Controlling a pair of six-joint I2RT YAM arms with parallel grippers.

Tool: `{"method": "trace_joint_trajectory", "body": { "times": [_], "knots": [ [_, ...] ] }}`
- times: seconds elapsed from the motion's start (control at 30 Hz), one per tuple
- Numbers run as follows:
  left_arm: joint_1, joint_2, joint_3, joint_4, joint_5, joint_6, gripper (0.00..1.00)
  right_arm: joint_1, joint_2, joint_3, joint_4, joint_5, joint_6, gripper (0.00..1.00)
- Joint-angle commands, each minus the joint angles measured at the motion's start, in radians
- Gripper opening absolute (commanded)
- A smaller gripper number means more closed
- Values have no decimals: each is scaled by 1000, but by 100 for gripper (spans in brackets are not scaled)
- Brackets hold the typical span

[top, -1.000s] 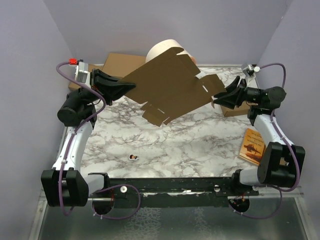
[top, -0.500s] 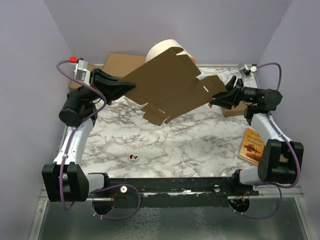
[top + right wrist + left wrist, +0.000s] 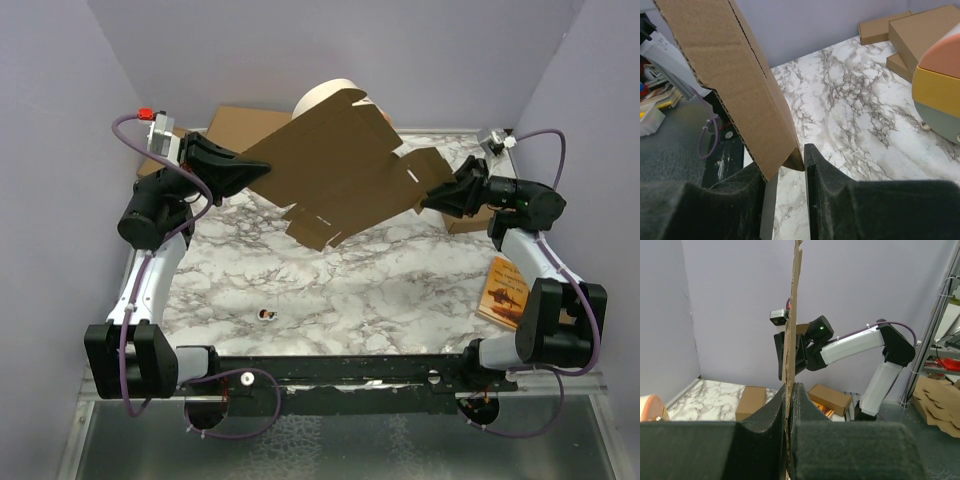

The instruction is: Fold the paper box

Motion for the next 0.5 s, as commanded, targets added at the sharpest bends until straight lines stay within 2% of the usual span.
{"method": "trace_joint_trajectory", "body": {
  "times": [0.0, 0.17, 0.27, 0.4, 0.47],
  "knots": [
    [3, 9, 26, 118, -52, -19, 0, 10, -11, -9, 124, 20, 58, 24],
    [2, 24, 33, 131, -60, -34, 0, 16, -10, -12, 177, 24, 94, 22],
    [3, 33, 41, 133, -63, -39, 0, 16, -11, -11, 188, 23, 106, 15],
    [5, 47, 50, 132, -63, -37, 0, 16, -19, -17, 189, 19, 104, 1],
    [9, 55, 55, 134, -61, -37, 0, 16, -21, -19, 184, 15, 98, 1]
  ]
}}
